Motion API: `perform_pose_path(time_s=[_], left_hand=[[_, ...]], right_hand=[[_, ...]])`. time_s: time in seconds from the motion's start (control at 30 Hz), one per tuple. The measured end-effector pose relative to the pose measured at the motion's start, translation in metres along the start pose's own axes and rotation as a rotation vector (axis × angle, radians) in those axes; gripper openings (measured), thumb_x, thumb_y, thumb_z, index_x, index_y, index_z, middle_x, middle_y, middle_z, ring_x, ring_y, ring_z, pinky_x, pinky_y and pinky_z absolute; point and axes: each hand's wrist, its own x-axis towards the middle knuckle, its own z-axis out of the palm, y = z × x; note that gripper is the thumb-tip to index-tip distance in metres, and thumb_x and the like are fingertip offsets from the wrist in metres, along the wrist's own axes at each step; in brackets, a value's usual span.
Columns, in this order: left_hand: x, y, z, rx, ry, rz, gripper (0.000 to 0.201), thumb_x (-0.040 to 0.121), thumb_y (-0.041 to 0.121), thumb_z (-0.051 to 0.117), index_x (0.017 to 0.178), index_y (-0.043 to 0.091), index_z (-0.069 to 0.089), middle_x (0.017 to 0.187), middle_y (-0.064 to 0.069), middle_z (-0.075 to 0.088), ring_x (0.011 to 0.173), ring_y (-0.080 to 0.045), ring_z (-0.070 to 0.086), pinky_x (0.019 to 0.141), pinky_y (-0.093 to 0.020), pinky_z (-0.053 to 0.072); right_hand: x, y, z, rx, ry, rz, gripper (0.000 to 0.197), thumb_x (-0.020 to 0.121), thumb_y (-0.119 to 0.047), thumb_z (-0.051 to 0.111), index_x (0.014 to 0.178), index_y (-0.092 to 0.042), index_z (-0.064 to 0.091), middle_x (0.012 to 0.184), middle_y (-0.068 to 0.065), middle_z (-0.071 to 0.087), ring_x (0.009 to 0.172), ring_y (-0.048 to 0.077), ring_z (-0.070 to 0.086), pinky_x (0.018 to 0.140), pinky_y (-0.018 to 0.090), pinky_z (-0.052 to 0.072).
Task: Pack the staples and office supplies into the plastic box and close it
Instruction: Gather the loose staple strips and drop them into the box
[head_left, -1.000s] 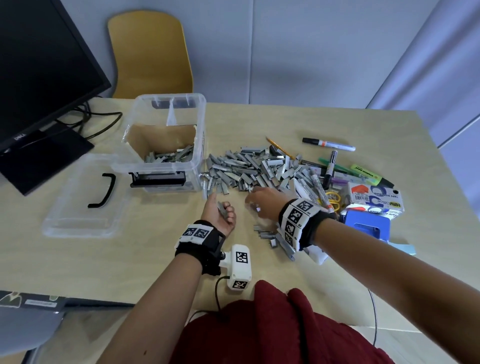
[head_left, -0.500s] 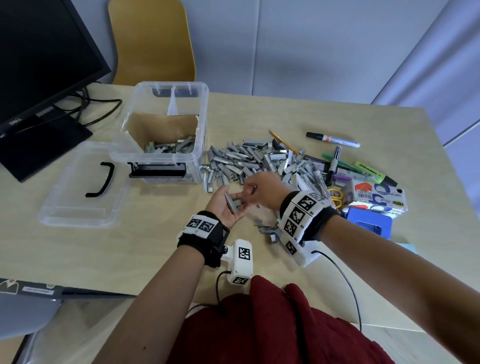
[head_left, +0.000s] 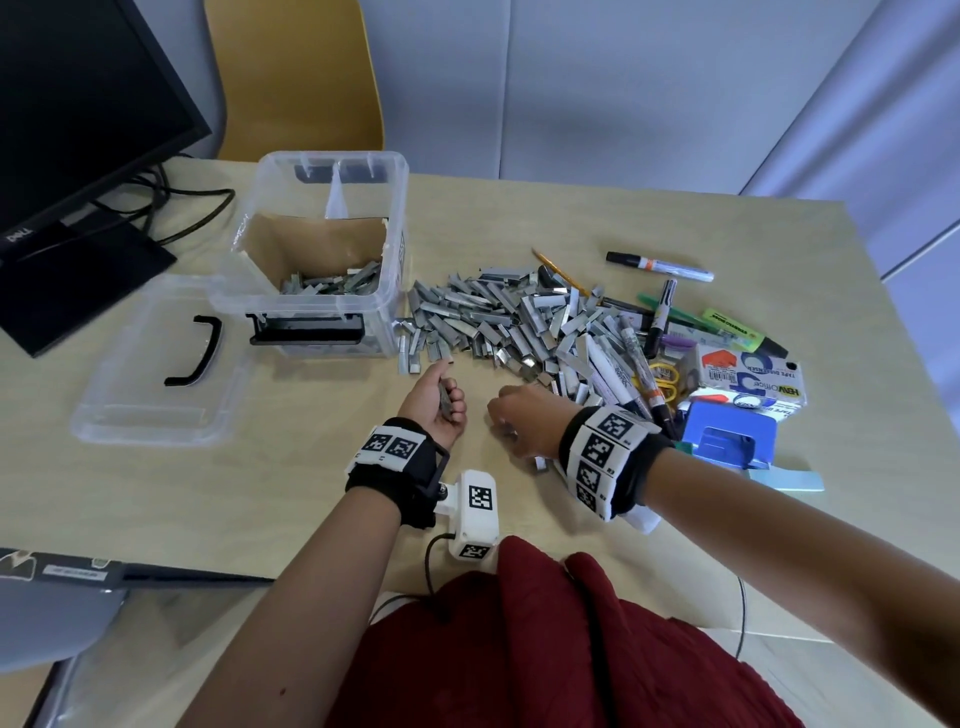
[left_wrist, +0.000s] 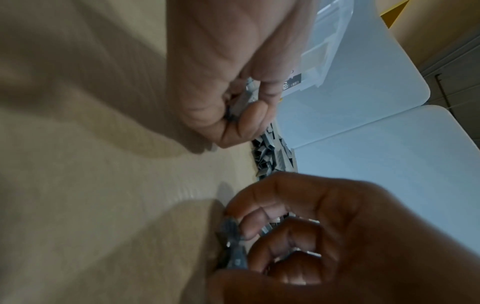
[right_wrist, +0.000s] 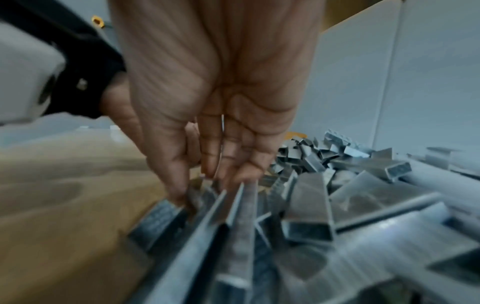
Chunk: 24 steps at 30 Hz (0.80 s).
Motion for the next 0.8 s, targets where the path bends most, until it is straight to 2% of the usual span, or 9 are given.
perform_pose_path(time_s=[0.13, 0.23, 0.37, 0.43, 0.53, 0.6, 0.67, 0.7, 0.8], left_hand=[[-0.002, -0.002, -0.002, -0.04, 0.017, -0.001, 0.041, 0.097, 0.035, 0.041, 0.06, 0.017, 0.037, 0.035, 0.005, 0.041, 0.027, -0.006, 0.038, 0.033, -0.008, 0.028], [-0.003, -0.005, 0.0, -0.088, 0.03, 0.021, 0.041, 0.097, 0.033, 0.044, 0.061, 0.014, 0.042, 0.037, 0.002, 0.048, 0.031, -0.008, 0.047, 0.037, -0.012, 0.039], [-0.004, -0.01, 0.009, -0.097, -0.036, 0.011, 0.04, 0.099, 0.036, 0.04, 0.075, 0.006, 0.051, 0.065, -0.009, 0.059, 0.06, -0.018, 0.057, 0.057, -0.026, 0.051], [-0.007, -0.012, 0.013, -0.105, -0.092, -0.038, 0.041, 0.1, 0.039, 0.036, 0.087, 0.004, 0.053, 0.073, -0.012, 0.06, 0.061, -0.019, 0.059, 0.049, -0.023, 0.053], [-0.007, -0.013, 0.015, -0.04, -0.124, -0.121, 0.042, 0.097, 0.045, 0.038, 0.079, 0.01, 0.051, 0.051, -0.004, 0.058, 0.039, -0.012, 0.053, 0.038, -0.014, 0.043], [-0.005, -0.012, 0.013, 0.056, -0.104, -0.143, 0.043, 0.096, 0.044, 0.038, 0.066, 0.014, 0.044, 0.04, 0.001, 0.049, 0.029, -0.009, 0.042, 0.031, -0.009, 0.031], [-0.003, -0.011, 0.01, 0.121, -0.08, -0.157, 0.043, 0.096, 0.042, 0.038, 0.062, 0.017, 0.037, 0.036, 0.004, 0.042, 0.025, -0.007, 0.035, 0.029, -0.007, 0.023], [-0.002, -0.011, 0.008, 0.14, -0.07, -0.16, 0.043, 0.096, 0.043, 0.038, 0.061, 0.018, 0.035, 0.035, 0.005, 0.04, 0.024, -0.006, 0.033, 0.029, -0.007, 0.02], [-0.002, -0.01, 0.005, 0.157, -0.063, -0.155, 0.046, 0.095, 0.048, 0.039, 0.059, 0.02, 0.032, 0.034, 0.006, 0.037, 0.023, -0.005, 0.03, 0.027, -0.007, 0.017]], right_hand=[[0.003, 0.004, -0.001, 0.069, 0.023, 0.049, 0.026, 0.07, -0.006, 0.074, 0.093, -0.006, 0.063, 0.102, 0.005, 0.055, 0.096, 0.019, 0.05, 0.087, 0.031, 0.049], [-0.002, 0.008, -0.014, 0.289, 0.098, 0.114, 0.016, 0.075, -0.007, 0.07, 0.089, -0.006, 0.063, 0.089, 0.0, 0.055, 0.087, 0.014, 0.049, 0.076, 0.019, 0.042], [-0.007, 0.002, -0.038, 0.486, 0.204, 0.081, 0.01, 0.081, -0.01, 0.066, 0.089, -0.005, 0.064, 0.092, 0.004, 0.064, 0.077, 0.009, 0.055, 0.059, 0.006, 0.031], [-0.006, -0.003, -0.047, 0.548, 0.252, 0.032, 0.01, 0.082, -0.01, 0.065, 0.089, -0.004, 0.064, 0.096, 0.008, 0.067, 0.07, 0.009, 0.058, 0.059, 0.007, 0.039], [-0.003, 0.0, -0.056, 0.6, 0.332, 0.023, 0.01, 0.083, -0.008, 0.063, 0.09, -0.004, 0.067, 0.096, 0.007, 0.067, 0.061, 0.0, 0.053, 0.055, 0.006, 0.044], [0.002, 0.009, -0.059, 0.547, 0.374, 0.062, 0.012, 0.084, -0.006, 0.059, 0.088, -0.001, 0.069, 0.096, 0.009, 0.068, 0.072, 0.008, 0.059, 0.069, 0.009, 0.047], [0.008, 0.02, -0.055, 0.392, 0.323, 0.112, 0.016, 0.086, -0.008, 0.056, 0.093, 0.0, 0.069, 0.101, 0.011, 0.068, 0.098, 0.023, 0.059, 0.097, 0.028, 0.043], [0.01, 0.024, -0.05, 0.314, 0.267, 0.125, 0.017, 0.086, -0.009, 0.056, 0.097, -0.002, 0.068, 0.105, 0.009, 0.066, 0.106, 0.024, 0.056, 0.102, 0.034, 0.04], [0.011, 0.024, -0.033, 0.082, 0.094, 0.067, 0.026, 0.086, -0.01, 0.06, 0.111, -0.011, 0.062, 0.117, 0.002, 0.059, 0.112, 0.02, 0.053, 0.1, 0.034, 0.043]])
